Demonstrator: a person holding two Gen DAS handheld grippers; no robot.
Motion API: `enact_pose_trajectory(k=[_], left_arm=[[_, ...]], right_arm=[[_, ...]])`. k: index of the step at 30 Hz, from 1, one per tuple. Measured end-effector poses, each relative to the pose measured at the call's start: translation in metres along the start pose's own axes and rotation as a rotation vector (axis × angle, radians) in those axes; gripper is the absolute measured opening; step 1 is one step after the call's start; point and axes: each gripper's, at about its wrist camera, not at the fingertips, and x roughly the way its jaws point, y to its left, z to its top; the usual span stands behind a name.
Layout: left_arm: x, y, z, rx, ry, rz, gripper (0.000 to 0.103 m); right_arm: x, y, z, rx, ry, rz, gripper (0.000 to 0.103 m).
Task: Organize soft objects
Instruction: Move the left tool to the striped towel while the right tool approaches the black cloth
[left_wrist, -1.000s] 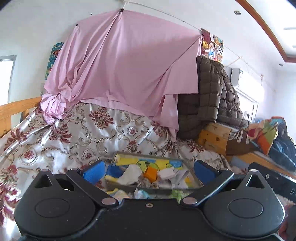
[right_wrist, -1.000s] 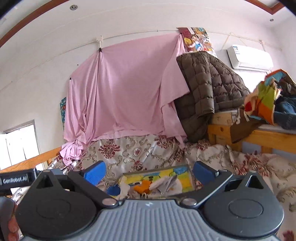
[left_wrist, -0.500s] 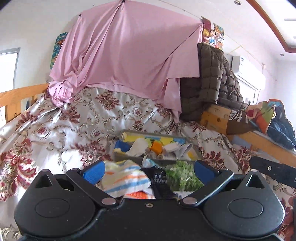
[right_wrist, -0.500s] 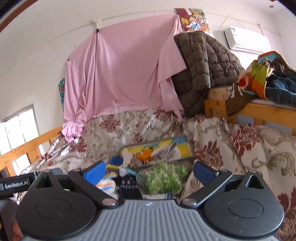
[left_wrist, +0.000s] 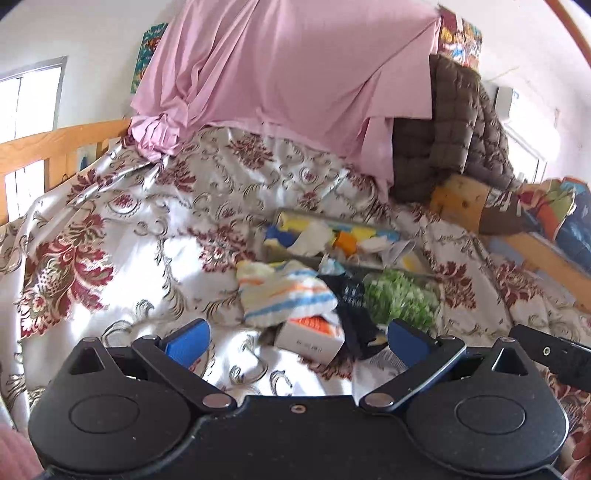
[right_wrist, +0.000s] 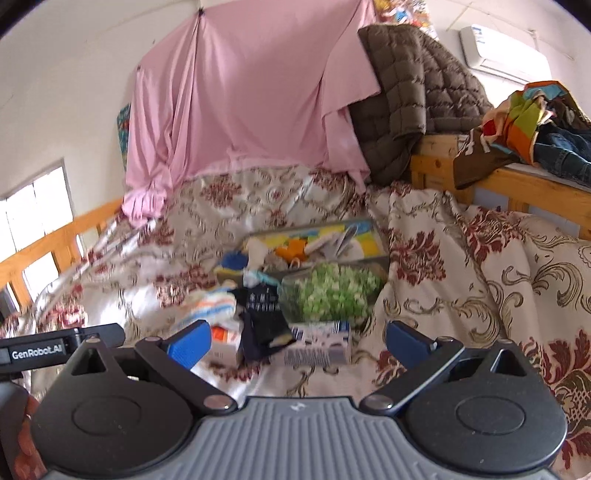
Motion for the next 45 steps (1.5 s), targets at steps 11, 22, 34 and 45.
enact_pose_trajectory(k=[11, 22, 34, 45], left_arm=[[0.015, -0.002, -0.018, 0.021, 0.14, 0.046, 0.102], [0.042, 0.01, -0.017, -0.054, 0.261, 0.169, 0.102], [0.059, 0.037, -0.014, -0.227, 0.323, 0.225, 0.102], [0.08, 0.031, 0.011, -0.11, 0.25, 0.21, 0.102]], right_arm=[[0.013, 0.012, -0.007, -0.055, 0.085, -0.007, 0.103], [0.043, 0.018, -0.013, -0.08, 0.229, -0.01, 0.103], [0.077, 0.036, -0.01, -0.223, 0.305, 0.097, 0.103], [0.11, 0.042, 0.0, -0.464, 0.161, 0.083, 0.103]])
